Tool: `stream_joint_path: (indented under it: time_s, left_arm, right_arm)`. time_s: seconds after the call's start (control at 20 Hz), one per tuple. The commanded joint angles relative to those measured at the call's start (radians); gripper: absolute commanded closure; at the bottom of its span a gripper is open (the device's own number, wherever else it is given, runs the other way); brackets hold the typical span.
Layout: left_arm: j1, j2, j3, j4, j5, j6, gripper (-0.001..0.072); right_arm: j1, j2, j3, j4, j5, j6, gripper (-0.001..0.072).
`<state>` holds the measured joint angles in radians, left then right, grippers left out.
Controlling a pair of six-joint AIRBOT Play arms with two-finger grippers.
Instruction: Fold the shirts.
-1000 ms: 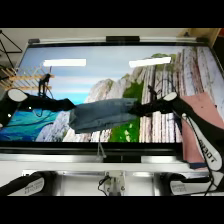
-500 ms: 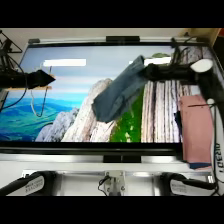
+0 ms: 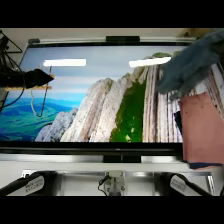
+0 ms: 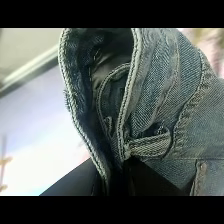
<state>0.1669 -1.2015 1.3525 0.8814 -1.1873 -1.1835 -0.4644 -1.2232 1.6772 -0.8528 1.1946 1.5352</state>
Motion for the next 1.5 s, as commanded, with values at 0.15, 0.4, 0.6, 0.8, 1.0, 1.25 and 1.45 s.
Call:
stream_joint_path:
  time_s: [0.15, 0.4, 0.6, 0.8, 1.0, 1.25, 1.45]
  left_arm:
    - [0.001, 0.001, 0.002, 0.000, -0.011, 0.000, -0.0002]
    - [0.001, 0.001, 0.002, -0.034, -0.010, 0.000, -0.0002]
    - [0.001, 0.001, 0.002, -0.052, -0.011, 0.000, -0.0001]
    - [0.001, 0.001, 0.002, -0.052, -0.011, 0.000, -0.0001]
    - [0.001, 0.000, 0.002, -0.052, -0.006, 0.000, -0.0002]
    - [-0.001, 0.000, 0.012, -0.051, -0.003, -0.021, 0.0007]
    - [-0.047, -0.005, 0.103, 0.172, -0.030, -0.147, 0.0212]
  right_arm:
    - [-0.293, 0.163, 0.015, -0.255, 0.204, 0.122, 0.0613]
    - [-0.380, 0.177, 0.006, -0.563, 0.609, 0.123, 0.0613]
    - [-0.380, 0.203, -0.134, -0.849, 0.665, 0.077, 0.0613]
    - [-0.380, 0.249, -0.431, -0.903, 0.651, 0.120, 0.0613]
    - [-0.380, 0.270, -0.666, -0.899, 0.565, 0.237, 0.0521]
    - [-0.380, 0.270, -0.532, -0.903, 0.386, 0.200, 0.0113]
    - [-0.379, 0.270, -0.205, -0.784, 0.153, 0.160, 0.0118]
